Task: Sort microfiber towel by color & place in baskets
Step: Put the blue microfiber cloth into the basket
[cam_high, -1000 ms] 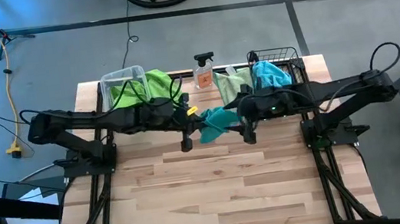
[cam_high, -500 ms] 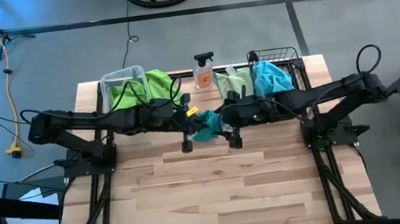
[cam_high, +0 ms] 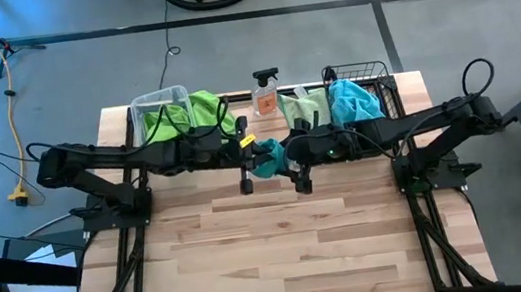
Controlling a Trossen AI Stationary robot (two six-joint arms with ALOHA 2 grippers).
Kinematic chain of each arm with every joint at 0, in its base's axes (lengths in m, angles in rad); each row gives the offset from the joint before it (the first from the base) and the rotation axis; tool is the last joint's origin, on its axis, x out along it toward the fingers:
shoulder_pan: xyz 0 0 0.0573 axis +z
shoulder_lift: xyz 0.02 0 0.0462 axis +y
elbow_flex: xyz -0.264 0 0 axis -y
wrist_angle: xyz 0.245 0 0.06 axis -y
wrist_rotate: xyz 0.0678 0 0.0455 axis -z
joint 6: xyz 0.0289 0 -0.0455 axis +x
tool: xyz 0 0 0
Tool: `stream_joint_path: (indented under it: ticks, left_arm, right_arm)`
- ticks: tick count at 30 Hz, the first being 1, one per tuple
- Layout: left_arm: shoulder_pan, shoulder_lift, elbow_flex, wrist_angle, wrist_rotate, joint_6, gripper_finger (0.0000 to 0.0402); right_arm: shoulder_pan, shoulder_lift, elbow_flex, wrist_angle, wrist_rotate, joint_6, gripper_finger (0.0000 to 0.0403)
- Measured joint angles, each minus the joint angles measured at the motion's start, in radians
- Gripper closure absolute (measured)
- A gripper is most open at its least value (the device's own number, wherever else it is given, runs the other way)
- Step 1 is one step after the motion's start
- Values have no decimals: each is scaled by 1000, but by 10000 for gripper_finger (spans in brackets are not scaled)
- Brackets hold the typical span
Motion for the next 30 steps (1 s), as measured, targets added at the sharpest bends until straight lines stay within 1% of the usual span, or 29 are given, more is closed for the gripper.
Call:
stream_joint_path:
  ticks: [2, 5, 11, 14, 15, 16, 18, 20, 23, 26, 30]
  left_arm:
    - [3, 0, 0, -1, 0, 0, 401]
    - [6, 0, 0, -2, 0, -1, 401]
    - [8, 0, 0, -2, 0, -24, 401]
    - [8, 0, 0, -2, 1, -27, 398]
    - [7, 0, 0, -3, 2, -26, 396]
    - [6, 0, 0, -4, 2, -22, 394]
    - [3, 0, 0, -5, 2, -1, 388]
    - [2, 0, 0, -5, 2, 18, 380]
    - [1, 0, 0, -5, 1, 45, 363]
    - [2, 0, 0, -4, 0, 61, 338]
    - [2, 0, 0, -3, -1, 52, 294]
  right_arm:
    - [0, 0, 0, -1, 18, 3, 116]
    - [0, 0, 0, -1, 24, 6, 164]
    - [0, 0, 0, -5, 26, 1, 304]
    - [0, 0, 0, -9, -3, -1, 376]
    - [0, 0, 0, -12, -12, -1, 386]
    - [0, 0, 0, -15, -13, -1, 387]
    - [0, 0, 0, -16, -18, -1, 379]
    - [0, 0, 0, -16, -29, -5, 380]
    - [0, 0, 0, -19, -38, -18, 395]
    - [0, 0, 0, -20, -39, -19, 392]
    - [0, 0, 0, -22, -42, -20, 395]
